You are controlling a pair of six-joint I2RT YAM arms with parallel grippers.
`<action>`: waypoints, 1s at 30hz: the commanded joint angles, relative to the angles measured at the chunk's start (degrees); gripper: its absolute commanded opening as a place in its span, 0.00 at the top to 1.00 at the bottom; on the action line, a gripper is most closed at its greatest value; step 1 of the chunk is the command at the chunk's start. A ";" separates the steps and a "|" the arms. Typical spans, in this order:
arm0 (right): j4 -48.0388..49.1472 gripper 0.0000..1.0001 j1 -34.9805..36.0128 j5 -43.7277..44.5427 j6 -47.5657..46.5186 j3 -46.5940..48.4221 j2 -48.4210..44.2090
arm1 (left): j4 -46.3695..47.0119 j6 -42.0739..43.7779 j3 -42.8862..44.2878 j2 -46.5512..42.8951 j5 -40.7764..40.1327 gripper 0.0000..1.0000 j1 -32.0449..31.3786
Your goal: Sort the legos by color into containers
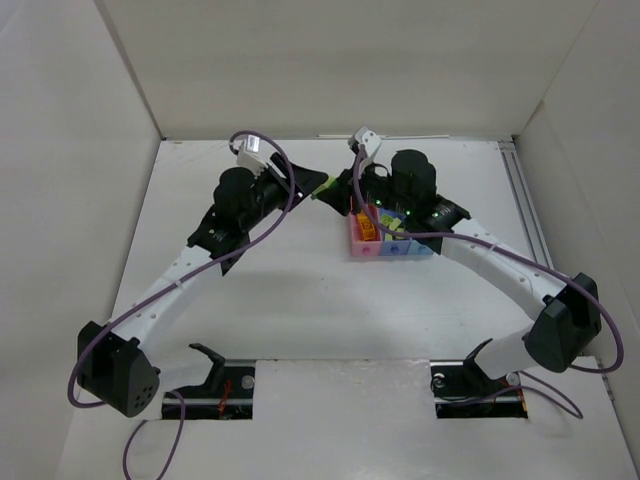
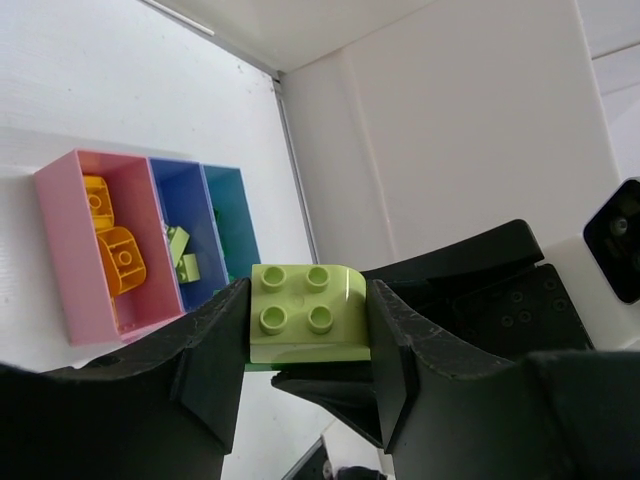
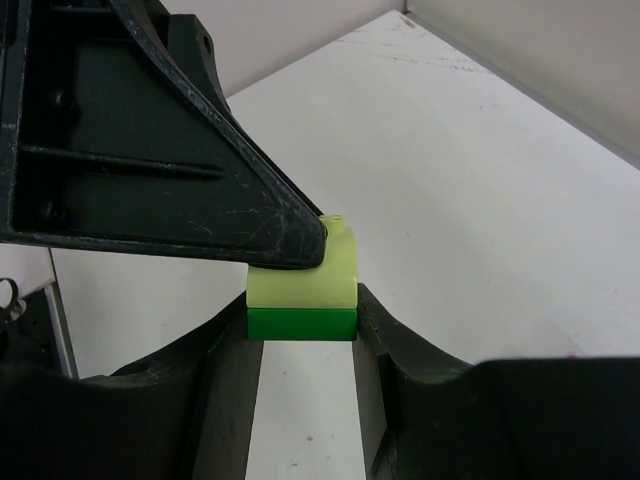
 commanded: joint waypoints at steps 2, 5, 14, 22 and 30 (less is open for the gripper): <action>-3.94 0.80 0.06 -0.17 -1.50 0.84 -1.26 | -1.00 2.24 3.37 -2.84 -3.20 0.67 0.56; -6.76 0.82 0.06 1.58 -3.00 0.04 -2.66 | -1.63 2.94 3.98 -2.84 -3.20 0.67 2.05; -7.82 0.87 -1.96 2.65 -3.52 -5.23 -6.71 | -2.16 2.94 4.51 -1.69 -5.13 0.68 2.76; -8.34 0.89 -4.42 -4.27 -4.39 -5.76 -6.71 | -1.46 8.63 6.09 1.02 2.64 0.37 3.29; -36.15 0.87 -11.90 -36.62 -18.18 11.24 2.94 | -5.34 43.71 0.77 2.80 29.75 0.11 2.77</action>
